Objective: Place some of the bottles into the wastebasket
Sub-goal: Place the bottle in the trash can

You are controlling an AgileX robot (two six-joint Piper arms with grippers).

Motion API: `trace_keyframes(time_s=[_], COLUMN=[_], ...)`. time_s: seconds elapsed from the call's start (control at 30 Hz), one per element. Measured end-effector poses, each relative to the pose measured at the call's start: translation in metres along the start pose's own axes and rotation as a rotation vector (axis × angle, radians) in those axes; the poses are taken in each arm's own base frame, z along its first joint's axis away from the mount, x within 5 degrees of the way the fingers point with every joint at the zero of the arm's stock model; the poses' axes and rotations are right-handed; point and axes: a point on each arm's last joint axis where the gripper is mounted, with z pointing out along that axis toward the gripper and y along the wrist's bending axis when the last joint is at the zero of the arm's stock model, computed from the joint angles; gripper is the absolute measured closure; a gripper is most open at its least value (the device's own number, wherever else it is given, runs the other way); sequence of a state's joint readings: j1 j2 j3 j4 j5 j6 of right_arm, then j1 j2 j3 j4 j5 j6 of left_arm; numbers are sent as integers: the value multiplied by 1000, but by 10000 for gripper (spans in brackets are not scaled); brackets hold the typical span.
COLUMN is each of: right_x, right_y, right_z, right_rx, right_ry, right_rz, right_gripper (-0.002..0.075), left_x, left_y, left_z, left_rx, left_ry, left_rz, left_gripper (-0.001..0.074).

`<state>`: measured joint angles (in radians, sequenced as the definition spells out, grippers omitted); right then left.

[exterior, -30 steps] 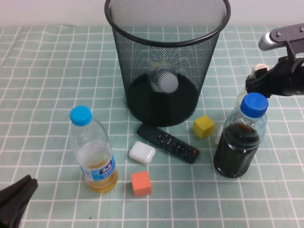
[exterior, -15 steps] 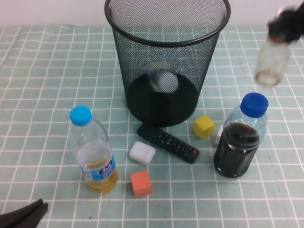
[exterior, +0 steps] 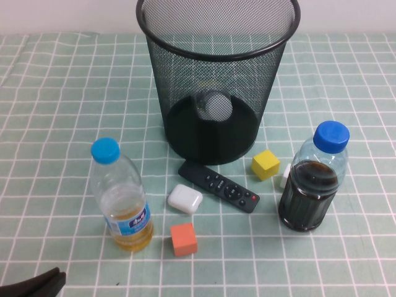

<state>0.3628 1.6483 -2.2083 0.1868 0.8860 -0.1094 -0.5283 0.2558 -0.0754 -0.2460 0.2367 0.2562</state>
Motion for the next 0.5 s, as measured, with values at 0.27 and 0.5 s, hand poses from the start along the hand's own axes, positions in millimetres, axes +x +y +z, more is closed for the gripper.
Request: trace_keyframes(time_s=[0.27,0.5], right_x=[63,104], right_y=[12,13], right_z=[110,163], right_rx=[-81,-131], right_ry=[186,254], right_rz=[40,82], right_gripper=[433,433], left_x=[0,0], left_y=[0,0], left_z=[0,0], left_rx=[1,1], left_ry=[2,2], left_rz=[-2,-2], left_gripper=[739,739])
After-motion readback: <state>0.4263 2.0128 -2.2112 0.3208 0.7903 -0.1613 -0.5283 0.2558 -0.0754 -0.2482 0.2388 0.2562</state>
